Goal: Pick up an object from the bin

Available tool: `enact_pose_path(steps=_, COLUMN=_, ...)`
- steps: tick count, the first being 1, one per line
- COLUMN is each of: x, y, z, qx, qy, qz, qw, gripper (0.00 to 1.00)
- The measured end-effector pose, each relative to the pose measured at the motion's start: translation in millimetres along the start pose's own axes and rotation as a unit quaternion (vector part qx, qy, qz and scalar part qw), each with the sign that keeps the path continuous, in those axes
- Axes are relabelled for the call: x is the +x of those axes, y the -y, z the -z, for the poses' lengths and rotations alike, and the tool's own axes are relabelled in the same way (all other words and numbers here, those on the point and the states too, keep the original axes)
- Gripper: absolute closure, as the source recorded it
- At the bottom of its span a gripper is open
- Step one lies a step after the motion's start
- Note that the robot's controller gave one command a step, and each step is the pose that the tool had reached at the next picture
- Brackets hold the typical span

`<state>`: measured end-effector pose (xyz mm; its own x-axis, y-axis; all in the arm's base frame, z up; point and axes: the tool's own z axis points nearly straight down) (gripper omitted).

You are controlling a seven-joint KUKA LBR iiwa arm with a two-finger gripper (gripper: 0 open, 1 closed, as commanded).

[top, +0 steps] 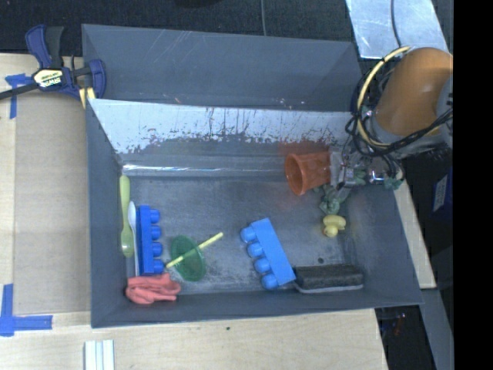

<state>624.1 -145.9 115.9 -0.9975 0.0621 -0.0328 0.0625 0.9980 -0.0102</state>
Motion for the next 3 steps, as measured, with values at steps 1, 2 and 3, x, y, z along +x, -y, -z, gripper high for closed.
enact_pose_path(steps=1, x=5.8, y=-3, z=14, qx=-0.001, qy=0.0002, qz=0.017, qw=0.9999, gripper=1.00)
enact_pose_path(steps=2, x=-1.5, y=3, z=23, qx=0.000, qy=0.0024, qz=-0.012, qw=0.9999, gripper=0.00)
enact_pose_path(steps=3, x=-1.8, y=2, z=24, qx=0.000, qy=0.0031, qz=-0.012, qw=0.9999, gripper=0.00)
